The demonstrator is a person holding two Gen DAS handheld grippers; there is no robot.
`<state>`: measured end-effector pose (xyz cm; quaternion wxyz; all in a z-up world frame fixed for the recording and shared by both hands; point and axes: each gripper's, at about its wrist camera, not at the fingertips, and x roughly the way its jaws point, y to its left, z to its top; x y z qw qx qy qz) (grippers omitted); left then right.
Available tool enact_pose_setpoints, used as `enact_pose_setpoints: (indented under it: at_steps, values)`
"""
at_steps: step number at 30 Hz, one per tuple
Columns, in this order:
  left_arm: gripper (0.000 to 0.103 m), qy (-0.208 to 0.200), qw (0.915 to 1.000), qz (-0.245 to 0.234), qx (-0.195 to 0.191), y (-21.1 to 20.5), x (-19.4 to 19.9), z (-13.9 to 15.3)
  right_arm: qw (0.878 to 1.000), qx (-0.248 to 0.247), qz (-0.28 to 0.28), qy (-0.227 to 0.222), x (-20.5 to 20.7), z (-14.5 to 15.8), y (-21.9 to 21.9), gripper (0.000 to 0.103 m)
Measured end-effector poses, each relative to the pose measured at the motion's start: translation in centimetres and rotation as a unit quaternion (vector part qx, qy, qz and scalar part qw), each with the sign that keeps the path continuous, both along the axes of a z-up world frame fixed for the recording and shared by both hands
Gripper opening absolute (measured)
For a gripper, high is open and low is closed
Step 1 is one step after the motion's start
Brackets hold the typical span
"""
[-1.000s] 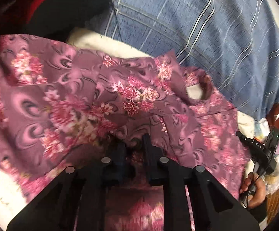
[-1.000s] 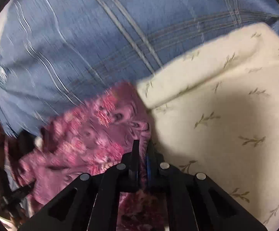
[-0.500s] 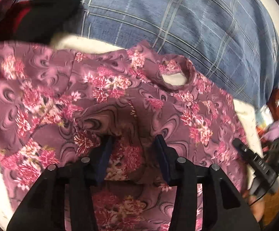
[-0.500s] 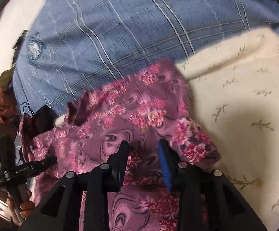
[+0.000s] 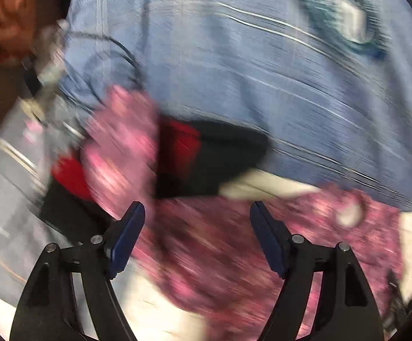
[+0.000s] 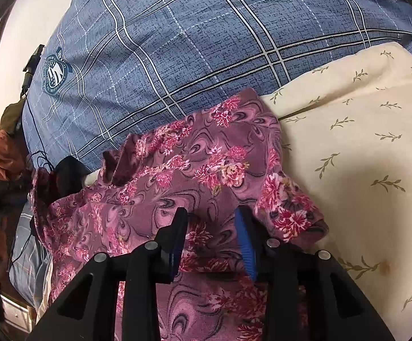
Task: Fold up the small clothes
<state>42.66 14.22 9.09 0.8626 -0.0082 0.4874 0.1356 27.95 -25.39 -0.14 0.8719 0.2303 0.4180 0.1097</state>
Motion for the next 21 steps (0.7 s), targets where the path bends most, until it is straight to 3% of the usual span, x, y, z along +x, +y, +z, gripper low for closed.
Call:
enact_pose_setpoints:
  at_steps: [2, 5, 11, 12, 13, 14, 16, 18, 21]
  values:
    - [0.079, 0.019, 0.9974, -0.002, 0.070, 0.8, 2.5, 1.4, 1.000, 0.003, 0.000, -0.001, 0.0, 0.0, 0.0, 0.038]
    - [0.082, 0.060, 0.9891, -0.009, 0.134, 1.8, 5.9, 1.5, 1.000, 0.008, 0.001, -0.003, 0.0, -0.1, -0.1, 0.039]
    - [0.082, 0.140, 0.9728, -0.002, 0.184, 4.6, 9.2, -2.6, 1.000, 0.017, 0.002, -0.007, -0.1, -0.2, -0.2, 0.040]
    - [0.080, 0.144, 0.9700, -0.001, 0.196, 4.5, 9.0, -3.4, 1.000, 0.020, 0.002, -0.007, -0.1, -0.2, -0.3, 0.040]
    - [0.064, 0.144, 0.9679, 0.001, 0.206, 4.9, 8.8, -4.1, 1.000, 0.023, 0.003, -0.008, -0.1, -0.2, -0.4, 0.040]
    - [0.031, 0.141, 0.9703, 0.000, 0.197, 5.5, 8.3, -4.5, 1.000, 0.025, 0.003, -0.008, 0.0, -0.3, -0.4, 0.041]
    - [0.008, 0.139, 0.9825, 0.001, 0.124, 6.8, 7.7, -4.7, 1.000, 0.029, 0.003, -0.010, -0.1, -0.3, -0.5, 0.041]
    - [0.008, 0.104, 0.9917, 0.006, 0.074, 8.3, 5.8, -4.0, 0.999, 0.031, 0.003, -0.010, -0.1, -0.3, -0.5, 0.041]
    - [0.007, 0.042, 0.9990, 0.009, 0.016, 10.5, 2.0, -1.9, 0.999, 0.032, 0.002, -0.011, -0.1, -0.3, -0.5, 0.041]
